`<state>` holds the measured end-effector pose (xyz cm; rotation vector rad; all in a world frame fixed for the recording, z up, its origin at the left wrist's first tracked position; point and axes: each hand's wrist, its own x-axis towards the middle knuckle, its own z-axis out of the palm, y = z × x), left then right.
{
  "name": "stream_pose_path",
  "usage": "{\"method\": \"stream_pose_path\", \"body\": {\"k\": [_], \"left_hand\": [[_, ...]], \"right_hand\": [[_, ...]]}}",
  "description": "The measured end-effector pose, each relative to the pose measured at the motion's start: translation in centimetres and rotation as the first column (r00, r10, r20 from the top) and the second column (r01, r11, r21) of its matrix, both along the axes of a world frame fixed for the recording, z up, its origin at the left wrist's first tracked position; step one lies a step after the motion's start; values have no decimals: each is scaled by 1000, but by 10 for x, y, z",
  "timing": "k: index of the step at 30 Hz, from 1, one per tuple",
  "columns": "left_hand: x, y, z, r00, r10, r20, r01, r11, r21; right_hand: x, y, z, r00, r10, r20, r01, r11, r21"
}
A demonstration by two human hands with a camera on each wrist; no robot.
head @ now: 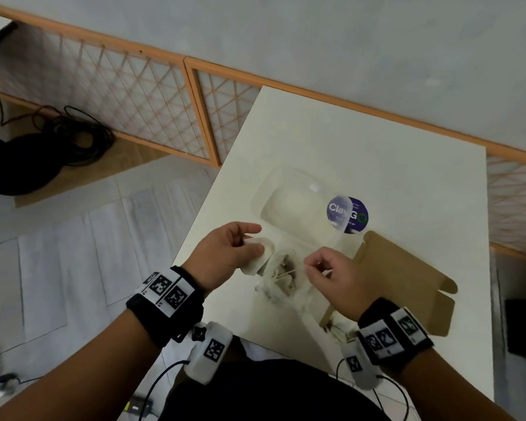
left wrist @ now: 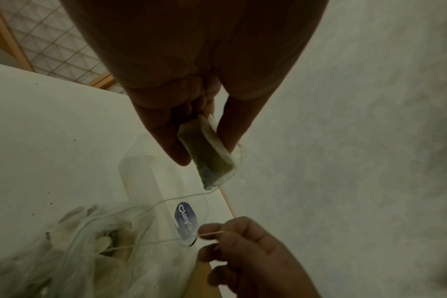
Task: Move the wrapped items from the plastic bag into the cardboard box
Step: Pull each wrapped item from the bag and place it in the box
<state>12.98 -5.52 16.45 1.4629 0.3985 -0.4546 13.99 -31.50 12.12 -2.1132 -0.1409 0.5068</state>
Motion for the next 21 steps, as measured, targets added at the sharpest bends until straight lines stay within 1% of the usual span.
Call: {"method": "stream_pose_path", "body": {"k": [4, 6, 8, 10, 12, 16, 19, 21], "left_hand": [[-2, -9, 3, 986, -163, 34, 160, 985, 65], [0, -15, 7, 970, -239, 47, 233, 966, 115], [2, -22, 14, 941, -334, 50, 323, 934, 154], [3, -31, 20, 884, -459, 87, 433, 874, 219], [4, -42, 28, 798, -582, 152, 515, 792, 327], [11, -69, 41, 657, -710, 253, 570, 687, 451], [18, -87, 50, 590, -749, 300, 597, 655, 463], [20, -98, 58, 566, -747, 349, 611, 664, 431]], "right_hand": [[-2, -14, 42, 997, -71, -34, 75, 988, 138], [-2, -21, 62, 993, -110, -45, 117, 968, 222], [-3, -28, 84, 993, -114, -27, 117, 960, 255], [-5, -36, 105, 992, -126, 13, 118, 956, 267], [-8, -41, 123, 986, -161, 48, 141, 950, 280], [-11, -50, 155, 969, -204, 137, 158, 945, 286], [-15, -58, 180, 959, -212, 187, 157, 950, 270], [-21, -63, 195, 951, -207, 228, 143, 953, 267]]}}
